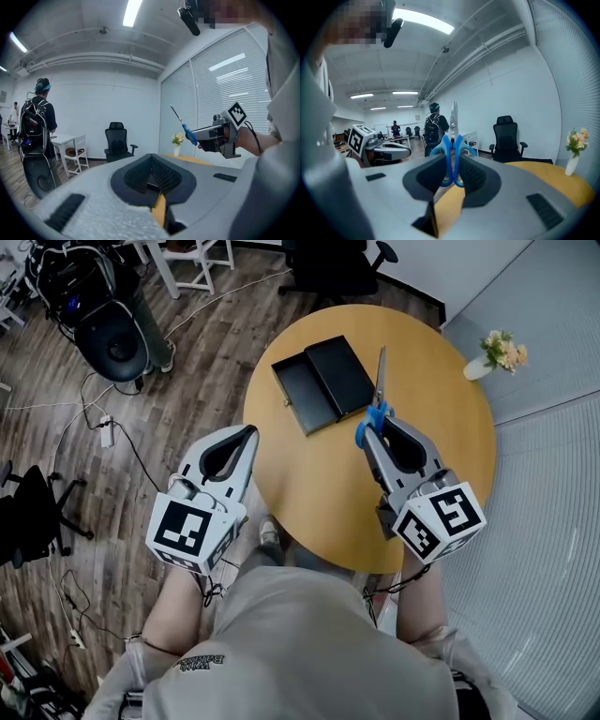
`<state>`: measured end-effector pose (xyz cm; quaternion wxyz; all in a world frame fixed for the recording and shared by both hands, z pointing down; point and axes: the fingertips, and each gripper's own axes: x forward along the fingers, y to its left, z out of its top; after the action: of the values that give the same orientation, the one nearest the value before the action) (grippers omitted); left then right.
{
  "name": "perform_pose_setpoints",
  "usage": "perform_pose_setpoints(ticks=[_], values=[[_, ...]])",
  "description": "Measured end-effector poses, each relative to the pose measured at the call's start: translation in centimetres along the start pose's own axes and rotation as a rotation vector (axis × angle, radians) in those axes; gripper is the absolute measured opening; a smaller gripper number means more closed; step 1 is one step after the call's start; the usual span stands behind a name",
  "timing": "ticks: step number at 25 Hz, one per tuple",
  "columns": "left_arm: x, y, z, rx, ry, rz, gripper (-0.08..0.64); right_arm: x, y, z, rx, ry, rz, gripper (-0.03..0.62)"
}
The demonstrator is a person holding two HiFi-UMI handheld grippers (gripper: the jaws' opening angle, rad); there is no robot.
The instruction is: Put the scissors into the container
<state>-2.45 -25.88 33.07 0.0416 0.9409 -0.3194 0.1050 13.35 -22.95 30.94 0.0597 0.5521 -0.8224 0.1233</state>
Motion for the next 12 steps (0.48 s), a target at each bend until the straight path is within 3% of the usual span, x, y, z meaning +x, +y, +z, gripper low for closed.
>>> perform_pose_setpoints(ticks=[5,12], values=[[1.9,0.6,-0.4,0.016,0.016,0.016,0.021,3.3,-2.1,-0.9,0.057,0.028,0.063,0.098],[4.6,1.2,-1.0,0.032,0.019,0.014,0.021,8.4,-4.3,-4.5,0.079,0.146,0.094,0.098]])
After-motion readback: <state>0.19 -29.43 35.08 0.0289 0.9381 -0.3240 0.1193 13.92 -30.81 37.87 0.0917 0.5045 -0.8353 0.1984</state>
